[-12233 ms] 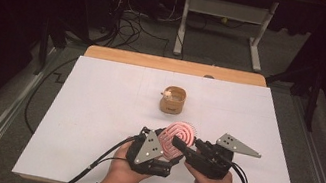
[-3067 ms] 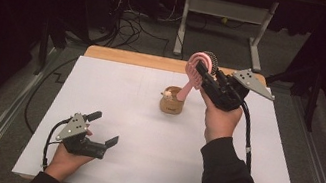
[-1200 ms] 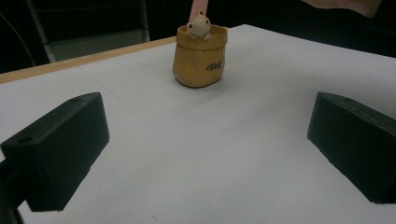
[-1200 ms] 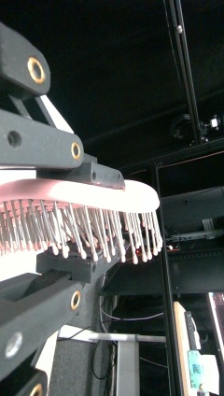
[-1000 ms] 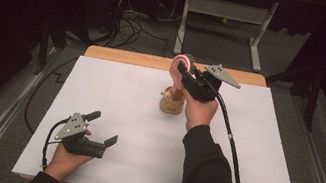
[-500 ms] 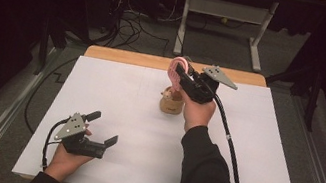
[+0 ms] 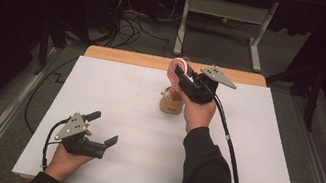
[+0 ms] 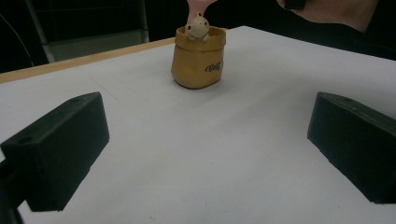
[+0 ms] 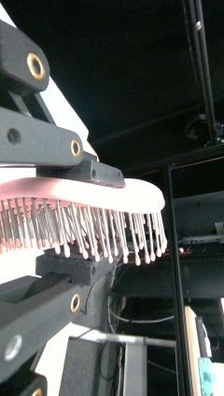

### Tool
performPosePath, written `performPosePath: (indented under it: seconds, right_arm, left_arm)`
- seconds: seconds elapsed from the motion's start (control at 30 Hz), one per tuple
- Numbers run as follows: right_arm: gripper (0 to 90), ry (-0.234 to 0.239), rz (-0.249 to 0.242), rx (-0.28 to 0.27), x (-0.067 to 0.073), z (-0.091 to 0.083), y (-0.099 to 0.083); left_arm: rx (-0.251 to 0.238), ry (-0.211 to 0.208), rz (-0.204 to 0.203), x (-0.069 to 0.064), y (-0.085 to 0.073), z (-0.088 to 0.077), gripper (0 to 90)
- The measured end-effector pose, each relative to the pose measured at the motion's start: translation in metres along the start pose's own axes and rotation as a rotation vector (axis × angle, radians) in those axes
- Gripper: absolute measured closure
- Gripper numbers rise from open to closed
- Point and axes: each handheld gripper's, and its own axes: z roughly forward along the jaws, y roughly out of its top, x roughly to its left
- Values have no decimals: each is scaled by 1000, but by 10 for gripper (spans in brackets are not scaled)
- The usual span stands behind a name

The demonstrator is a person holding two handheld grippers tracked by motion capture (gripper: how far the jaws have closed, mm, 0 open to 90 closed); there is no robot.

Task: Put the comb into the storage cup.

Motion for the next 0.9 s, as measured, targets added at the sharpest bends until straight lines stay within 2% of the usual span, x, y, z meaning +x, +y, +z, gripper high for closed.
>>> performPosePath:
  seconds: [0.4, 0.9]
  right_arm:
    - [632, -72, -41, 41, -5, -9, 4]
    - [606, -109, -34, 73, -18, -22, 2]
  left_arm:
    - [0, -1, 0, 0, 0, 0, 0]
    - [-3, -2, 2, -1, 1, 0, 0]
